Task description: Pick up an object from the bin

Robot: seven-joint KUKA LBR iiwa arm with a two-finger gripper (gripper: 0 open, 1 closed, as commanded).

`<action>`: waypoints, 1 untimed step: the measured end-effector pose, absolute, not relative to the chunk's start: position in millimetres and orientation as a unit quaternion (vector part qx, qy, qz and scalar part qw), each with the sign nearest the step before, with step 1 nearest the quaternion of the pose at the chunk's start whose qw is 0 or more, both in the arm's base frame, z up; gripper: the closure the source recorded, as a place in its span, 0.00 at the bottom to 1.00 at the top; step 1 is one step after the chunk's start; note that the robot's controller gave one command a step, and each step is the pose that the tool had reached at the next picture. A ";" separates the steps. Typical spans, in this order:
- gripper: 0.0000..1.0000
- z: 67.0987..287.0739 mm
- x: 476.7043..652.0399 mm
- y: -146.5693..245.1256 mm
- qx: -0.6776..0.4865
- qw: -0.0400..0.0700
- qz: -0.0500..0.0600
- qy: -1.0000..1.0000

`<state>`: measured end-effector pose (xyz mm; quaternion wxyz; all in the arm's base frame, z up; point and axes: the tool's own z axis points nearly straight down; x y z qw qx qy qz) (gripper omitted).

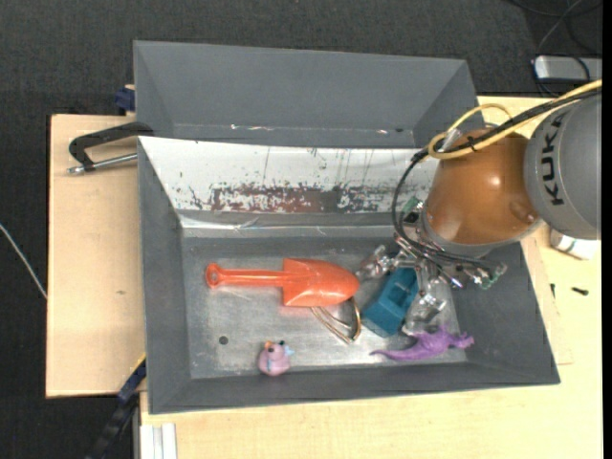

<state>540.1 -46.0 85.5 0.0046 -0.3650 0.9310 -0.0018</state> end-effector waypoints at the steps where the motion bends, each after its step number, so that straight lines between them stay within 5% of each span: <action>1: 1.00 76.1 566.2 -34.1 -0.549 -0.009 -0.001 0.835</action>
Offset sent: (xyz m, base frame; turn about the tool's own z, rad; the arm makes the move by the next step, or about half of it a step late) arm 0.0000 0.0000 0.0000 0.0000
